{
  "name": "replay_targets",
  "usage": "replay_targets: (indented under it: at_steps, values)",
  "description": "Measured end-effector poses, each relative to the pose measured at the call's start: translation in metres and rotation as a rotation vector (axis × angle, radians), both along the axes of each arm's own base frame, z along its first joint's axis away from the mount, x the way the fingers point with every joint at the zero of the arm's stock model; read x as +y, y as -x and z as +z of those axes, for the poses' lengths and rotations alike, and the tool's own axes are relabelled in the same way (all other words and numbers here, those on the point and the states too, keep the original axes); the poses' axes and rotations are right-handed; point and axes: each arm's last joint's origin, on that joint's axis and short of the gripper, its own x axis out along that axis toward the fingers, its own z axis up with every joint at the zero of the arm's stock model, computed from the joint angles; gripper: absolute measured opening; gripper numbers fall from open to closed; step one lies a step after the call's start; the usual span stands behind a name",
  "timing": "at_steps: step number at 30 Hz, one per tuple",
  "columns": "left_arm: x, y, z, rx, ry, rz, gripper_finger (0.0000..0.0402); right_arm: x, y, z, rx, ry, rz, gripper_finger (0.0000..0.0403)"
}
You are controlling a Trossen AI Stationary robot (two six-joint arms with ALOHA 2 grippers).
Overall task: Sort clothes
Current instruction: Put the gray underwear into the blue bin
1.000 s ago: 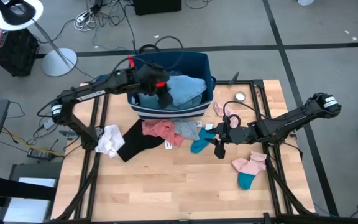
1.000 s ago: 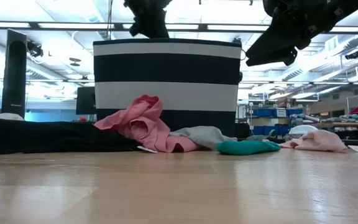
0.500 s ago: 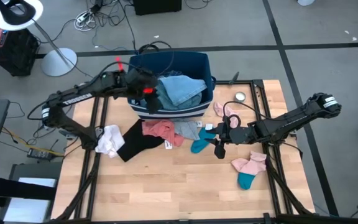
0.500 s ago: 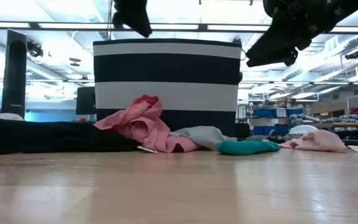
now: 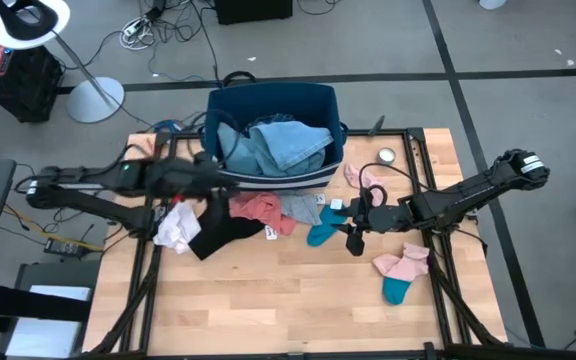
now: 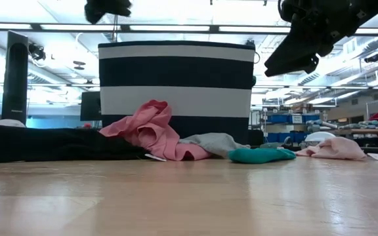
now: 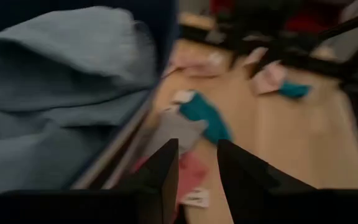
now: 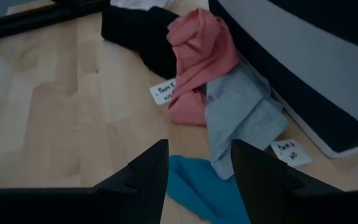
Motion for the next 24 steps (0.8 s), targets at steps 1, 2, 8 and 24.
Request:
replay_targets:
  at_steps: [1, 2, 8, 24]
  values:
    - [-0.004, 0.005, -0.002, -0.030, 0.011, -0.018, 0.0117, 0.000, 0.000, -0.001, 0.006, -0.004, -0.004, 0.0175]
    - [-0.008, 0.011, -0.005, -0.052, 0.017, -0.037, 0.0117, 0.000, 0.001, -0.001, 0.010, -0.006, -0.006, 0.0175]
    - [-0.023, 0.032, -0.032, -0.097, -0.011, -0.012, 0.0117, -0.001, 0.002, -0.003, 0.020, -0.038, -0.031, 0.0175]
    - [-0.060, 0.044, -0.095, -0.094, -0.046, -0.062, 0.0117, 0.004, 0.004, -0.004, 0.016, -0.125, -0.059, 0.0175]
